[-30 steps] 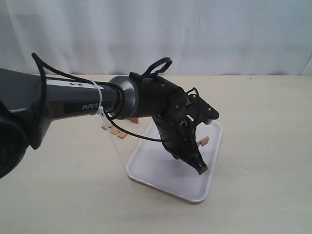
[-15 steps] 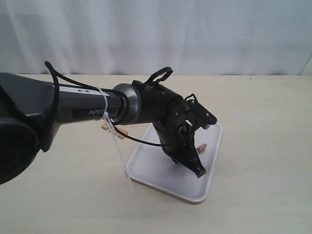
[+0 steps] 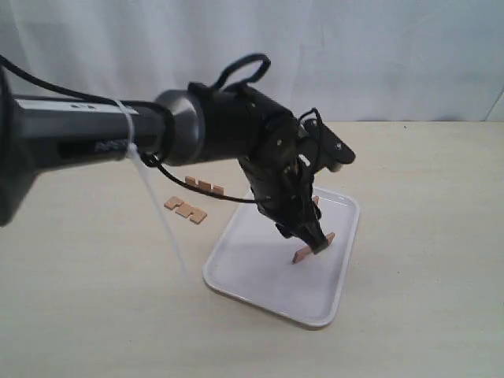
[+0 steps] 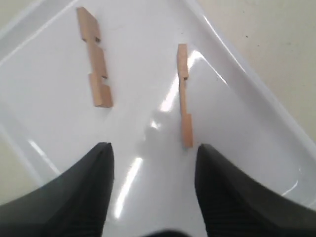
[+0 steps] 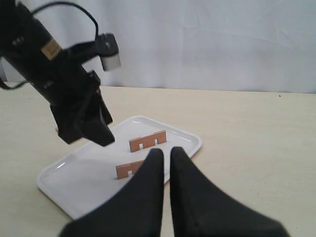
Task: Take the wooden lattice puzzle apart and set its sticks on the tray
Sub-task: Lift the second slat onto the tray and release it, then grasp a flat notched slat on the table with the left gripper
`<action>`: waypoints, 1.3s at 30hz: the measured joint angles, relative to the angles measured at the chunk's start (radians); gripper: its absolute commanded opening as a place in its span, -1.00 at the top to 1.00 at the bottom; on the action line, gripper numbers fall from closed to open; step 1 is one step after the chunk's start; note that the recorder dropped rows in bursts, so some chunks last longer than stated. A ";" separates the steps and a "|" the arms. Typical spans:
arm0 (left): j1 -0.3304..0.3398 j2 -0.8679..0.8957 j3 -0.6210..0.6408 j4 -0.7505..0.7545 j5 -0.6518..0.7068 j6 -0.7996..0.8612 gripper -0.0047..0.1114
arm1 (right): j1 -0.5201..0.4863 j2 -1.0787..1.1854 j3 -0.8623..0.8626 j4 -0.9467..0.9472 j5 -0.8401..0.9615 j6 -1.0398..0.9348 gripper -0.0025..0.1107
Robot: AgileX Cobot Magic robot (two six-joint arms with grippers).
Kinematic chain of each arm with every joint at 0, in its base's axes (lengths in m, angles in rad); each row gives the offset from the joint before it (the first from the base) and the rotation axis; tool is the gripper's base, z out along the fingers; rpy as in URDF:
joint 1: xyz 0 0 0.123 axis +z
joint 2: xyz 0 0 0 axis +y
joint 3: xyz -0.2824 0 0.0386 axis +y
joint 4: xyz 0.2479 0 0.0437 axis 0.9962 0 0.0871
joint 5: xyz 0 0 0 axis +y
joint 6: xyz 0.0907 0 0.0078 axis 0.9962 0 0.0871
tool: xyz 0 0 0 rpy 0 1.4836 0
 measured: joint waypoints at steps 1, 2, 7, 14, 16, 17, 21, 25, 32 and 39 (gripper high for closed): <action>0.006 -0.020 0.000 0.009 0.018 0.000 0.08 | 0.000 0.000 0.000 0.000 0.000 0.000 0.88; 0.018 -0.047 0.000 0.013 0.037 -0.002 0.08 | 0.000 0.000 0.000 0.000 0.000 0.000 0.88; 0.132 -0.111 -0.003 0.020 0.103 -0.019 0.08 | 0.000 0.000 0.000 0.000 0.000 0.000 0.88; 0.361 -0.117 -0.003 0.022 0.145 -0.035 0.08 | 0.000 0.000 0.000 0.000 0.000 0.000 0.88; 0.392 -0.117 -0.003 0.020 0.127 -0.029 -0.06 | 0.000 0.000 0.000 0.000 0.000 0.000 0.88; 0.402 -0.117 -0.003 -0.001 0.109 0.001 -0.19 | 0.000 0.000 0.000 0.000 0.000 0.000 0.88; 0.405 -0.117 -0.003 -0.091 0.070 0.171 -0.27 | 0.000 0.000 0.000 0.000 0.000 0.000 0.88; 0.405 -0.050 -0.052 -0.107 0.070 0.272 -0.27 | 0.000 0.000 0.000 0.000 0.000 0.000 0.88; 0.405 0.088 -0.128 -0.129 0.058 0.369 -0.27 | 0.000 0.000 0.000 0.000 0.000 0.000 0.88; 0.405 0.144 -0.139 -0.167 0.029 0.563 -0.26 | 0.000 0.000 0.000 0.000 0.000 0.000 0.88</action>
